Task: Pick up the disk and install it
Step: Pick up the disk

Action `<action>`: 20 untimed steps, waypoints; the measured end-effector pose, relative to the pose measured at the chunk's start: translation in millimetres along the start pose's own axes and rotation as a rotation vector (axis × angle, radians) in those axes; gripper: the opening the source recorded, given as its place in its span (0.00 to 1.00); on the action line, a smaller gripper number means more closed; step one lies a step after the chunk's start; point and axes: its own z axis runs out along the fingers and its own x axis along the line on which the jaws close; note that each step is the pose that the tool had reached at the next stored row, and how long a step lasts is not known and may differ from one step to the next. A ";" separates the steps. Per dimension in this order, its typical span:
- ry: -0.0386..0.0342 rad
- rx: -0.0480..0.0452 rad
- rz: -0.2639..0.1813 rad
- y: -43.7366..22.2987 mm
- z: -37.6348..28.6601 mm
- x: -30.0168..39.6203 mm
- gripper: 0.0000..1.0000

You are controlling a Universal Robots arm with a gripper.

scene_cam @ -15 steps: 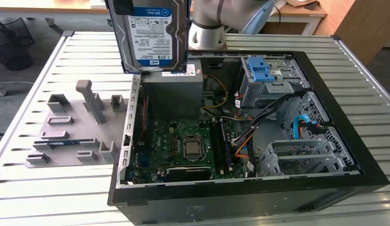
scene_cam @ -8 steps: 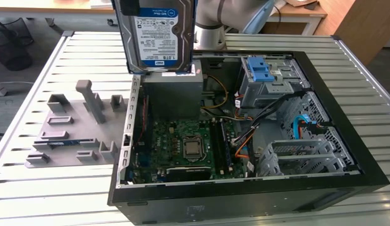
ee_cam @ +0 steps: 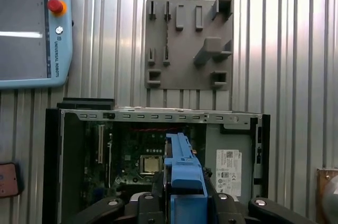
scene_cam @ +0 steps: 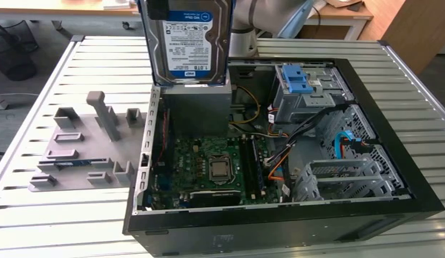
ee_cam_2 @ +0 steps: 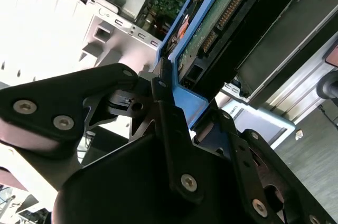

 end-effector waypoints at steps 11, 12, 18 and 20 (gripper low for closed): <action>-0.0001 -0.0003 0.000 -14.0 -0.5 5.1 0.36; -0.0001 -0.0003 0.000 -15.4 -0.5 5.6 0.36; -0.0001 -0.0006 0.000 -23.8 -0.8 8.7 0.36; -0.0001 -0.0007 0.000 -26.7 -0.9 9.7 0.36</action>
